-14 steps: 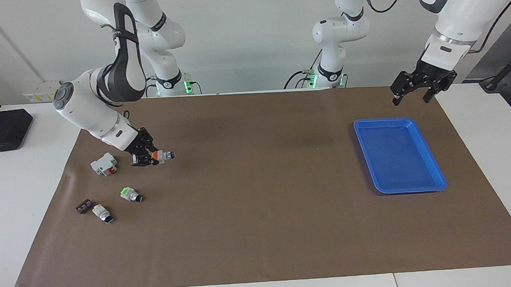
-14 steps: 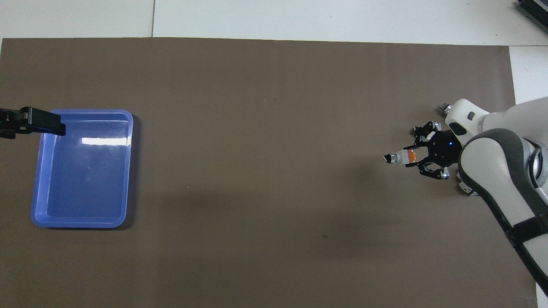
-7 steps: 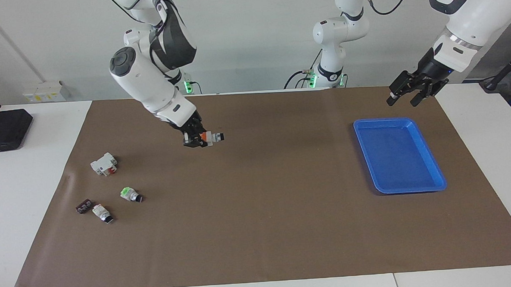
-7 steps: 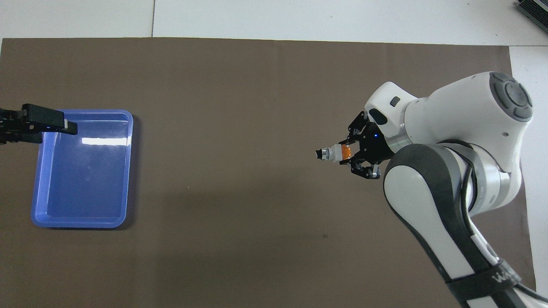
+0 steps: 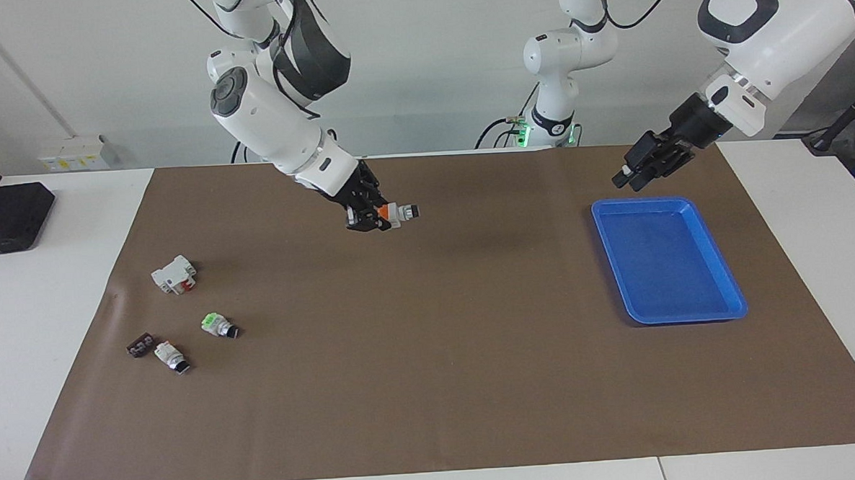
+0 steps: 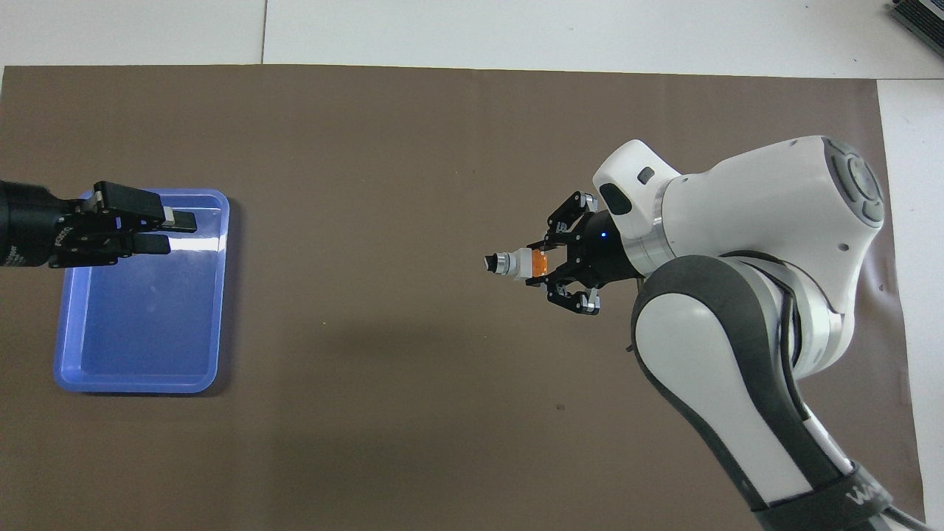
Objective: Turn and place switch with both arms
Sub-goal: 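Lift the switch with the right gripper while the left gripper moves forward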
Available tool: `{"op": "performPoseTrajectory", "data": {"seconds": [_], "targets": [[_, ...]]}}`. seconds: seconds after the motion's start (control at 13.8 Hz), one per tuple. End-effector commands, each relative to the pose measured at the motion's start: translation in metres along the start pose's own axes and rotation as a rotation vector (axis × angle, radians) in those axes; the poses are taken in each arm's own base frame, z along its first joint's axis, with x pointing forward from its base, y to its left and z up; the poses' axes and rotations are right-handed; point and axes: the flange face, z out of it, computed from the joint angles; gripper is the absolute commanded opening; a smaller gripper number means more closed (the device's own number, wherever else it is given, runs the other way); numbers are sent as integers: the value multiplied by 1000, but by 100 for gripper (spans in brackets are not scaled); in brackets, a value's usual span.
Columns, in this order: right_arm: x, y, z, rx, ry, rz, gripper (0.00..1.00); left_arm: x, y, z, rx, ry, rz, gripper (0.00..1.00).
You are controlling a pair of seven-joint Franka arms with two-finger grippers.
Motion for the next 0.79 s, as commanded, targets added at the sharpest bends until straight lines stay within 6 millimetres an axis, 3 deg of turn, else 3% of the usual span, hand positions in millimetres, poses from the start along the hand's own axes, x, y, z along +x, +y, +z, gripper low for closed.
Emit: {"op": "performPoseTrajectory", "data": {"seconds": [0.0, 0.14, 0.29, 0.51, 0.72], "targets": [[24, -16, 18, 5, 23, 27, 0, -20, 13, 18, -76, 16, -108, 54], [38, -23, 25, -13, 25, 24, 0, -26, 38, 41, -132, -14, -162, 52], [65, -38, 45, -42, 19, 38, 0, -27, 44, 58, -206, -68, -222, 43], [77, -42, 51, -77, 18, 41, 0, -38, 44, 92, -251, -132, -259, 42], [92, -50, 56, -101, 28, 54, 0, -49, 44, 106, -273, -167, -250, 41]]}}
